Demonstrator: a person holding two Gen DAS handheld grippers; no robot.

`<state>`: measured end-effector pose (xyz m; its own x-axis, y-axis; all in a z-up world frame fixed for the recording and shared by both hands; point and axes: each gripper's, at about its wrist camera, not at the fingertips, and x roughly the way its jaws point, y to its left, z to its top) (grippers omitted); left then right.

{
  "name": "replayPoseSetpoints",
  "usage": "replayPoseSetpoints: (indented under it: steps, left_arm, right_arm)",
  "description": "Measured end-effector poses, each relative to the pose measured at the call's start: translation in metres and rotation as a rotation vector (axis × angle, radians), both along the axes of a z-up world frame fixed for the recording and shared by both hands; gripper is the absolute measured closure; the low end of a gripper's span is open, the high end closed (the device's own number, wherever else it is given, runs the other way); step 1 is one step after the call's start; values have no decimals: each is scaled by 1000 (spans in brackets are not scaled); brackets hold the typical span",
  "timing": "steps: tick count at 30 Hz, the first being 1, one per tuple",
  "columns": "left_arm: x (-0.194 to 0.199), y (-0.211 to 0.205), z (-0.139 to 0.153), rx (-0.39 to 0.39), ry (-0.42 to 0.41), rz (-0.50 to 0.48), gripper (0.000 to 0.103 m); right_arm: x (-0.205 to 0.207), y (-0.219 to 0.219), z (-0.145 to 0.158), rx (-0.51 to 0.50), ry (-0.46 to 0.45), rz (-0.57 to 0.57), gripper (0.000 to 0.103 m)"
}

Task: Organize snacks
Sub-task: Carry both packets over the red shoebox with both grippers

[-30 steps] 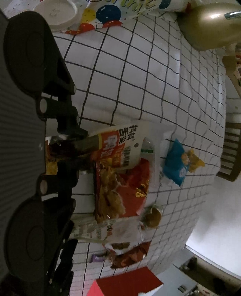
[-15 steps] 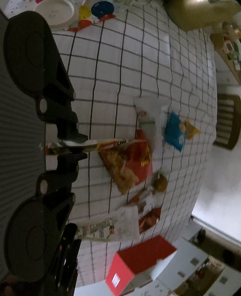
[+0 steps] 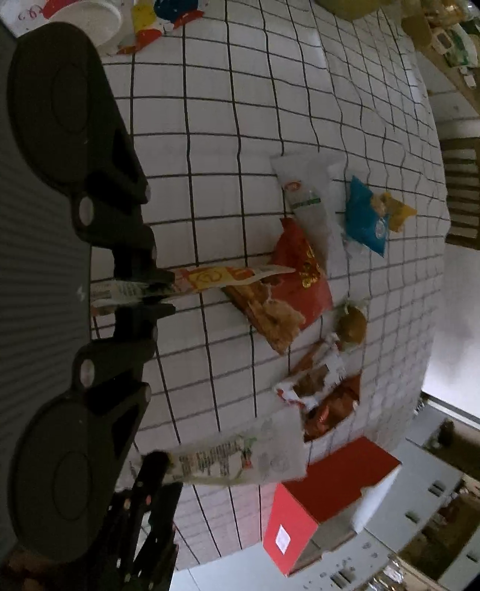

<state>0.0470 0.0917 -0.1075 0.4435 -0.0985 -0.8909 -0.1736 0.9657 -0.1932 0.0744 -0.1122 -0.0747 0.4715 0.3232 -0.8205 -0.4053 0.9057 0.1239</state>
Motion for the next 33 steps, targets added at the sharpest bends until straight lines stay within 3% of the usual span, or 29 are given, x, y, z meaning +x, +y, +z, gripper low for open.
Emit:
replayPoseSetpoints:
  steps: [3,8,15,26,33]
  left_arm:
    - [7,-2,-6,64,65,35,89]
    - [9,7,-12,20,90,98,90]
    - [7,-10,-1,44,69,150,91]
    - [15,-55,34,-29,16,227,91]
    - [27,-94,63,-40,-34,224,91]
  right_arm:
    - [2,-5,0,8,-1,6,72]
    - [10,-18,-1,25,-2,29,72]
    - [29,-48,4,65,-1,54,72]
    - [62,-109,35,98,-61,99,72]
    - [83,-149,48,109,-76,105,72]
